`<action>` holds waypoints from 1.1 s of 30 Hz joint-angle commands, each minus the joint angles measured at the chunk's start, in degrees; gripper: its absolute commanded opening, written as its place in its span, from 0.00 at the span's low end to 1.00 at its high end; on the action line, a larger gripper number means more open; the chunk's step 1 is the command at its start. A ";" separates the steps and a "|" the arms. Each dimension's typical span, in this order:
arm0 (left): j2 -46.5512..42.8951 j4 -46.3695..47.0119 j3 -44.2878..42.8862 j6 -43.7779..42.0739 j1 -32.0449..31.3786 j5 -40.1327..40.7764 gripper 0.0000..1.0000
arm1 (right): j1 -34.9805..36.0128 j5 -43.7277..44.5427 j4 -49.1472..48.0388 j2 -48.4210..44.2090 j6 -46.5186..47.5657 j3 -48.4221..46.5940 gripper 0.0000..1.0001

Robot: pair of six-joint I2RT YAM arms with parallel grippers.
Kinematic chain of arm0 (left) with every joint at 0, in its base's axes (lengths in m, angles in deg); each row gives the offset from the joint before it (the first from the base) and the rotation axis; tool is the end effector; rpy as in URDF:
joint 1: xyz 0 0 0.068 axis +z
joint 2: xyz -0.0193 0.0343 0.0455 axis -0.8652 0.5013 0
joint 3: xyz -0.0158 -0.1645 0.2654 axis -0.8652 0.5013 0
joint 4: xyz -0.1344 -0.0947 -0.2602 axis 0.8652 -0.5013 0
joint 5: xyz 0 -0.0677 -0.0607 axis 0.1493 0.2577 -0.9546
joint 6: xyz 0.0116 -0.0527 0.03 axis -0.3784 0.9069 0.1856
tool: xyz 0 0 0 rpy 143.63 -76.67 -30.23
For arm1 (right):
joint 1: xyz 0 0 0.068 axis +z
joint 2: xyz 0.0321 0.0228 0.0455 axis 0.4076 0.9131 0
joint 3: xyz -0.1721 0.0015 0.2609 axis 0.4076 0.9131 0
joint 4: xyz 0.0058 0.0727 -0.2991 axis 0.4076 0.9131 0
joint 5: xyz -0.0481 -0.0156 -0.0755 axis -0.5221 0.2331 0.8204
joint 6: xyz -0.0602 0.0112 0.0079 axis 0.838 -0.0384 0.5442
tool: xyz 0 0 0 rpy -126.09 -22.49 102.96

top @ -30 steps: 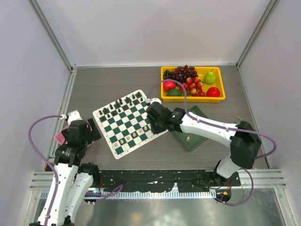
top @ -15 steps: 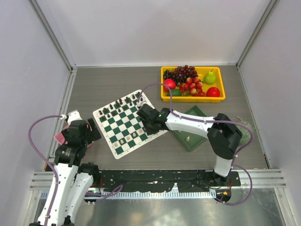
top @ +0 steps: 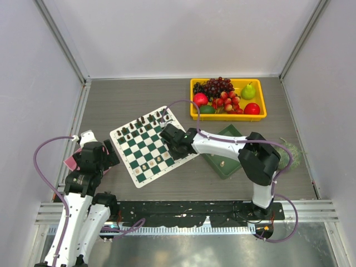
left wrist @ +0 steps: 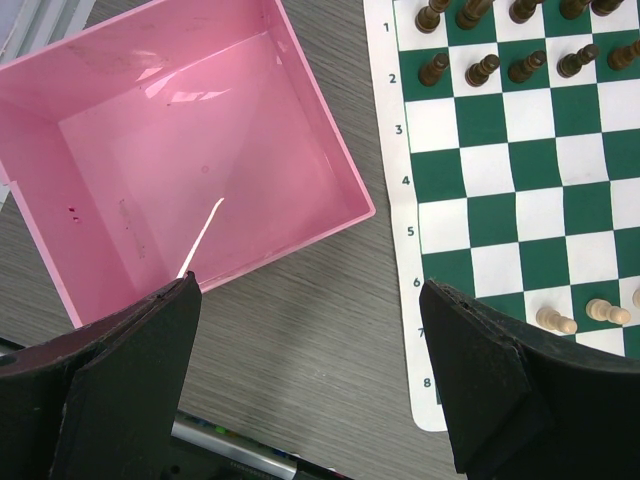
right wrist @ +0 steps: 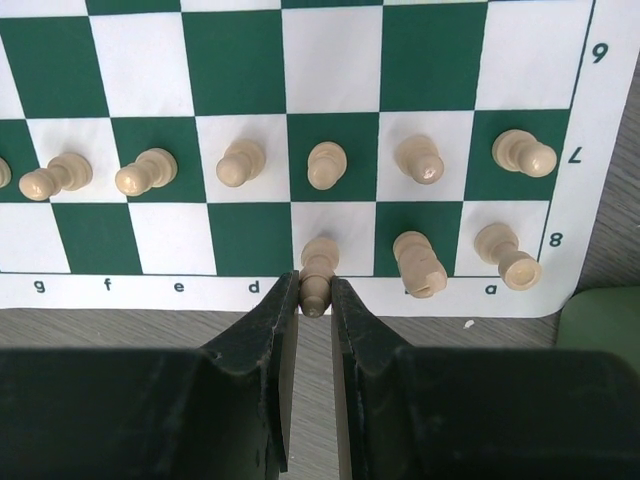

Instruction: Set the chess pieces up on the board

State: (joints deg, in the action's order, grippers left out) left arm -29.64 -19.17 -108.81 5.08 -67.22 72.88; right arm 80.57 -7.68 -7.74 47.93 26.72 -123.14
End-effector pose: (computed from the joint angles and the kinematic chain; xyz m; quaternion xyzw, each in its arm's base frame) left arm 0.1289 0.0006 0.2849 -0.2252 0.8769 0.0493 0.4217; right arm 0.2534 0.3681 0.1995 -0.2495 0.9343 0.0893 0.2383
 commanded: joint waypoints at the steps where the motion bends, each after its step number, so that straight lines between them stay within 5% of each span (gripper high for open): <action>1: -0.09 1.85 -0.94 -0.24 0.46 0.10 0.99 | 0.00 2.04 -1.14 0.47 0.45 -2.79 0.19; 17: -0.18 1.85 -0.85 -0.24 0.46 0.19 0.99 | 0.00 3.10 -0.88 2.49 0.02 -3.31 0.21; 33: -0.27 1.94 -0.94 -0.15 0.46 0.10 0.99 | 0.00 2.04 0.53 -1.99 1.07 -5.07 0.44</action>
State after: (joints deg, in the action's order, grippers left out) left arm -29.64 -19.17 -108.81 5.08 -67.22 72.88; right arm 80.57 -6.15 -7.42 50.16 26.89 -125.06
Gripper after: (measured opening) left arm 0.991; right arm 0.427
